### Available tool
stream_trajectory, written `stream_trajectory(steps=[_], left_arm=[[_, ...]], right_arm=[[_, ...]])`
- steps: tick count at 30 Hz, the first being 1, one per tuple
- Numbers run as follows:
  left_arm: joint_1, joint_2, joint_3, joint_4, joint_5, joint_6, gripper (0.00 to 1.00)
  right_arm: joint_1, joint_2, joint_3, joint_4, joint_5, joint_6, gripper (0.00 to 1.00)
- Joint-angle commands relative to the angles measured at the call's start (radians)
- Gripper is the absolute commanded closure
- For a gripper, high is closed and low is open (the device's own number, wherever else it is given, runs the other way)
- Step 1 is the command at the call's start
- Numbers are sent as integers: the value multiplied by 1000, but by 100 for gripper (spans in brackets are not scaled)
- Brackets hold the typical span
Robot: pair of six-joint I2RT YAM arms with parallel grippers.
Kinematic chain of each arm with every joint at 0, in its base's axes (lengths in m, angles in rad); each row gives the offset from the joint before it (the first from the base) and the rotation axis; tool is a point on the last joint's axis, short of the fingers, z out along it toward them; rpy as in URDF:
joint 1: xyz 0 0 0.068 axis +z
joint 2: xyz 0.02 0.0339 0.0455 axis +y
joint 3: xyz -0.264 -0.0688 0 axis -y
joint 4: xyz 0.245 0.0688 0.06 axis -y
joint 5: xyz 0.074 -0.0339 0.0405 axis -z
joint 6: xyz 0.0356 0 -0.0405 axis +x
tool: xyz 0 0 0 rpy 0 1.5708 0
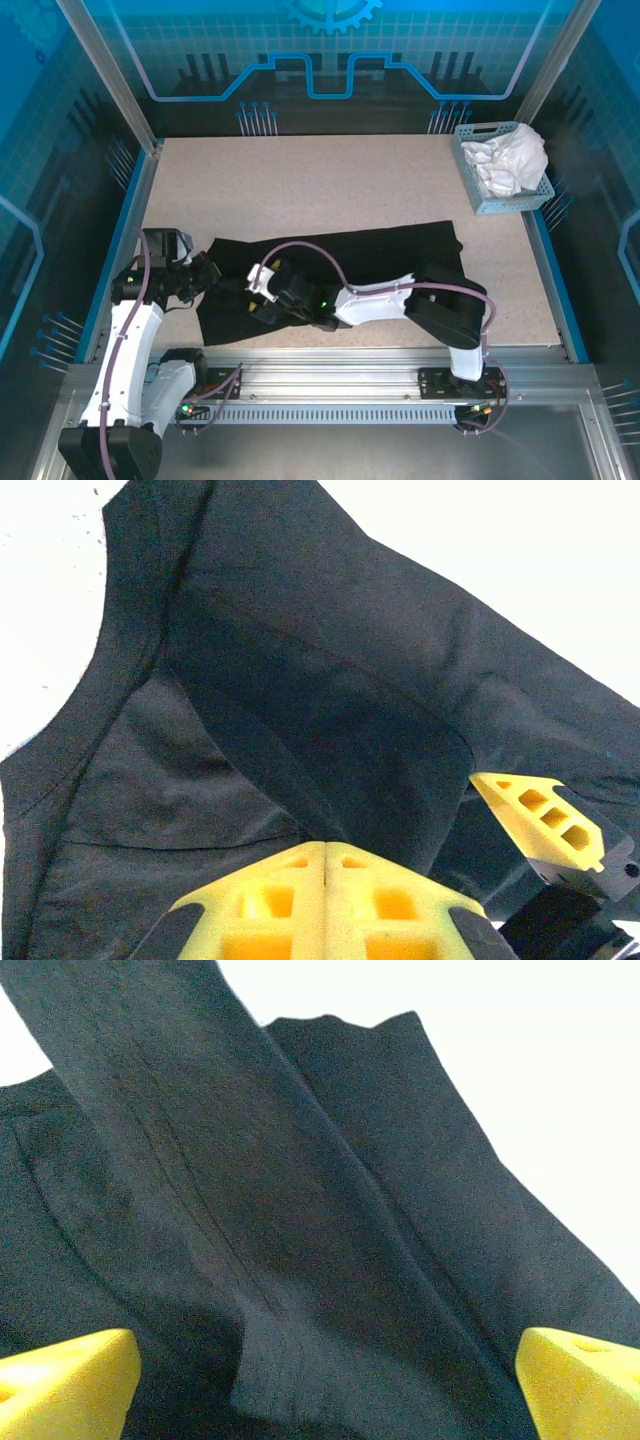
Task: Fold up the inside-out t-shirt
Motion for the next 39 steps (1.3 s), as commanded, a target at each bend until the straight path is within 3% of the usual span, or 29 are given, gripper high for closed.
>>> stream_trajectory(steps=[1, 10, 17, 20, 24, 30, 39], left_arm=[[0, -11, -12, 9, 31, 9, 100], [0, -12, -11, 7, 25, 6, 100], [0, -13, -12, 6, 22, 6, 100], [0, -16, -13, 5, 20, 6, 100], [0, -9, -16, 5, 20, 7, 100], [0, -2, -14, 2, 12, 6, 100], [-8, 20, -5, -28, 9, 4, 100]], right_arm=[[34, 67, 52, 138, 163, -76, 0], [67, 179, 126, 214, 427, -129, 0], [78, 135, 100, 188, 504, -168, 6], [86, 83, 60, 147, 495, -172, 15], [86, 20, 21, 72, 478, -166, 38], [86, -16, 1, -9, 434, -165, 53], [71, -99, -51, -153, 213, -152, 95]])
